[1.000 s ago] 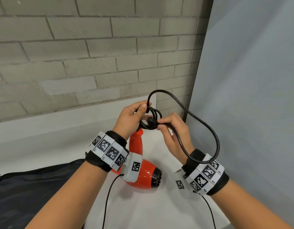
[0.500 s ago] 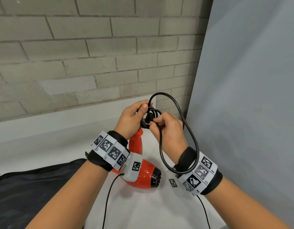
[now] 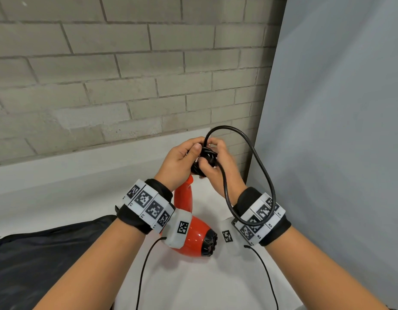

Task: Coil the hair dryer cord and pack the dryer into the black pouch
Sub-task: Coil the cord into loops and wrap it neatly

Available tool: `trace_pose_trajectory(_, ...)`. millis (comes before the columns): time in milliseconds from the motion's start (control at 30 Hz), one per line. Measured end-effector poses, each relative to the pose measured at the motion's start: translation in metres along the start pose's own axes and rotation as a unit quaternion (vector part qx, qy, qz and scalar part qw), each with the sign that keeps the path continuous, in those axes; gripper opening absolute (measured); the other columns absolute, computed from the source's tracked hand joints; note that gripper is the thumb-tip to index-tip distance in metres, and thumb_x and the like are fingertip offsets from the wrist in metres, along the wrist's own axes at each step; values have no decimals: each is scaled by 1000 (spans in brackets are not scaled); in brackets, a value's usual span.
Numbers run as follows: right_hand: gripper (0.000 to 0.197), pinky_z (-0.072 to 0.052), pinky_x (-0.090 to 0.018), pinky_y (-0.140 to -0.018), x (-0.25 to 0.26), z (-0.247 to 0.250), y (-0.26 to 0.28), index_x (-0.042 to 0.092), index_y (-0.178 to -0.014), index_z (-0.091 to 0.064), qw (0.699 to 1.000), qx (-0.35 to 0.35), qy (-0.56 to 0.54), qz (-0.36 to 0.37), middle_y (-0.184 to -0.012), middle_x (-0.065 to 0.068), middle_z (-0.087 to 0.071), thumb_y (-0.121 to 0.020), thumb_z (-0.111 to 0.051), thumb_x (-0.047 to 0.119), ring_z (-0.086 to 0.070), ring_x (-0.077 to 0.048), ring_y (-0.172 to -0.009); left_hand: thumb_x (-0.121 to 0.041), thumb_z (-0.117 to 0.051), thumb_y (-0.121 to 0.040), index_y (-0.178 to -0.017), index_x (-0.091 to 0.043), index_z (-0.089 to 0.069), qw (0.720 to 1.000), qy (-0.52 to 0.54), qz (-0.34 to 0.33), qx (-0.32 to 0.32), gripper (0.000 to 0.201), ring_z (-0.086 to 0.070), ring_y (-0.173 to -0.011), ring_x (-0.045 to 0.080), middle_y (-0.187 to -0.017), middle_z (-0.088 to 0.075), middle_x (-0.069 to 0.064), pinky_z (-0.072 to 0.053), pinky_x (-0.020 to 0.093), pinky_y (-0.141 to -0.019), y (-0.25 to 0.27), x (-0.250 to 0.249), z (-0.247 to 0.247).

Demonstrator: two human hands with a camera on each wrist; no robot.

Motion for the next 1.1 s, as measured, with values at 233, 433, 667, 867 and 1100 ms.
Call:
trace_pose_trajectory(233,22,-48,-25,-60,-5,-2,0,22,-102,-47,999,-33,-7,-15,-71,7,-56,-85,-57,11,-54,-6,-60,-31,-40,-94,-103,-29,-62,995,-97,-27,-5,23,-63,-81,-4,-90,-67,-5,-48,8,-73,-2,3,6)
trace_pose_trajectory(433,24,-45,-11,-72,-3,2,-7,8,-101,-59,996,-36,75,22,-99,-8,-55,-78,-62,0,-56,-18,-89,-35,-42,-89,-107,-21,-63,995,-90,-34,26,32,-64,-95,12,-103,-68,5,-51,17,-81,1,6,4)
trace_pose_trajectory(667,24,-47,-22,-34,-13,5,-7,15,-95,-57,996,-47,74,-7,-80,-8,-60,-83,-47,-4,-64,-27,-65,-8,-45,-92,-109,-18,-56,996,-54,-50,59,23,-62,-87,-7,-96,-63,-6,-48,10,-77,1,0,-2)
trace_pose_trajectory(867,34,-47,-16,-60,-10,17,-3,17,-93,-55,994,88,52,36,-91,4,-56,-73,-55,-10,-59,-5,-77,-3,-44,-91,-95,-18,-56,1000,-15,-24,5,20,-59,-67,-3,-85,-57,-2,-50,13,-63,-1,4,2)
trace_pose_trajectory(1100,24,-48,-31,-77,-78,52,0,9,-102,-63,939,133,254,-190,-100,-16,-63,-95,-41,14,-58,-29,-86,-7,-34,-95,-93,-14,-53,996,88,18,-12,20,-43,-48,3,-74,-48,-1,-39,13,-46,1,2,12)
Point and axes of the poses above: each hand's wrist, its own y-axis away from the middle knuckle, its own z-axis out of the back of the hand, x = y × z, the point moved 1 cm from there along -y, towards the middle knuckle
